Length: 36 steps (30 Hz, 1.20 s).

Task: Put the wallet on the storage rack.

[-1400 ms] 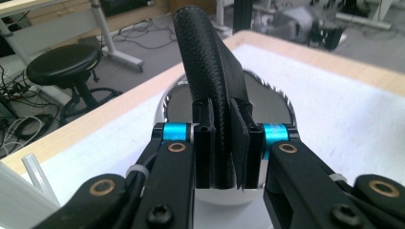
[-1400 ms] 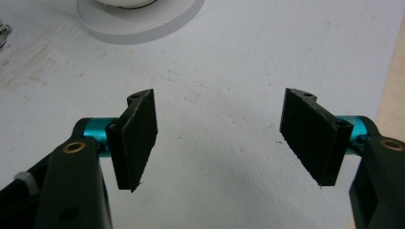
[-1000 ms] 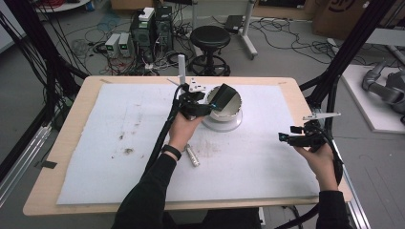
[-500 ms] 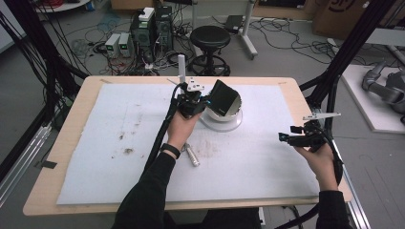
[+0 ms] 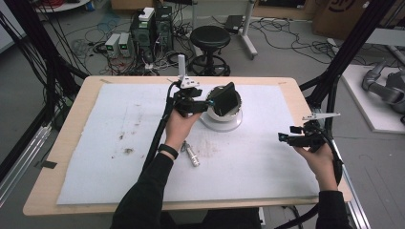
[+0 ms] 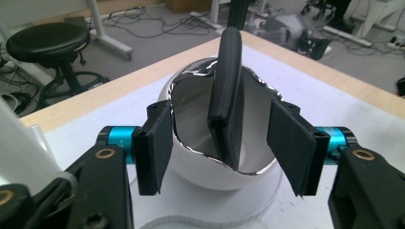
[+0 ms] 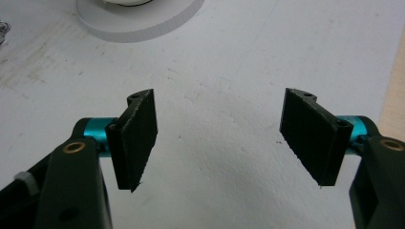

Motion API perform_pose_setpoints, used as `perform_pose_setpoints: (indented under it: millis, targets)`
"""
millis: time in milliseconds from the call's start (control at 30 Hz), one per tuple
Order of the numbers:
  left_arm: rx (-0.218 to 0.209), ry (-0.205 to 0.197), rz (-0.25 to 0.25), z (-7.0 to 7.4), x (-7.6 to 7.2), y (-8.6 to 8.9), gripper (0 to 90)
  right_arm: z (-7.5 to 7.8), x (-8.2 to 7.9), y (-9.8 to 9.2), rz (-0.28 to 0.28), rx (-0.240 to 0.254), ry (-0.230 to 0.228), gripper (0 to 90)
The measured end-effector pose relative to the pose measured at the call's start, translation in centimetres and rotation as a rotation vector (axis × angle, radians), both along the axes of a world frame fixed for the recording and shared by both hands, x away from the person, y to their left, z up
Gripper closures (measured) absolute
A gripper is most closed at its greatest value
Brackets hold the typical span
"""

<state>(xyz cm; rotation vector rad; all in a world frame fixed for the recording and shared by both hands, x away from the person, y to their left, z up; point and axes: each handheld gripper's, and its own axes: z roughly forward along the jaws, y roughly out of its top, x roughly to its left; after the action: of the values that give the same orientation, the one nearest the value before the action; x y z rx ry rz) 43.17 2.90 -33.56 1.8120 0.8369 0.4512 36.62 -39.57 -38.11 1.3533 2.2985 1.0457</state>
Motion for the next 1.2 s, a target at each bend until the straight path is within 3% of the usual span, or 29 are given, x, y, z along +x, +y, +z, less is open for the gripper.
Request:
perform_pose_setpoints:
  millis: [133,200,367,467,533,567,800,933,1200]
  targets:
    - [-0.025,0.026,-0.027,0.6,-1.1,1.7,36.4,0.0,0.0,0.1,-0.001,0.001,0.002,29.4]
    - [-0.024,0.066,-0.048,0.9,-1.9,2.8,34.7,0.0,0.0,0.1,-0.002,0.0,0.003,29.4]
    - [-0.032,0.093,-0.069,1.1,-3.9,5.2,32.5,0.1,0.0,0.2,-0.001,-0.001,0.002,29.3]
    - [0.033,0.128,-0.048,1.1,-5.1,6.8,30.9,0.1,0.1,0.2,-0.001,-0.002,0.003,29.4]
    - [0.08,0.118,-0.031,0.9,-6.0,7.9,30.4,0.0,0.2,0.3,-0.001,-0.004,0.003,29.3]
    - [0.081,0.119,-0.027,0.7,-6.3,8.4,30.4,0.0,0.2,0.4,0.002,-0.004,0.004,29.4]
    - [0.02,0.094,-0.003,0.7,-8.0,11.9,30.4,-0.2,0.5,1.2,0.016,-0.018,0.012,29.3]
    - [0.005,0.067,-0.005,1.3,-8.6,12.5,30.4,-0.1,0.6,1.4,0.017,-0.021,0.01,29.4]
    - [0.022,0.074,-0.002,1.0,-8.9,13.2,30.4,0.1,0.9,1.7,0.02,-0.023,0.011,29.4]
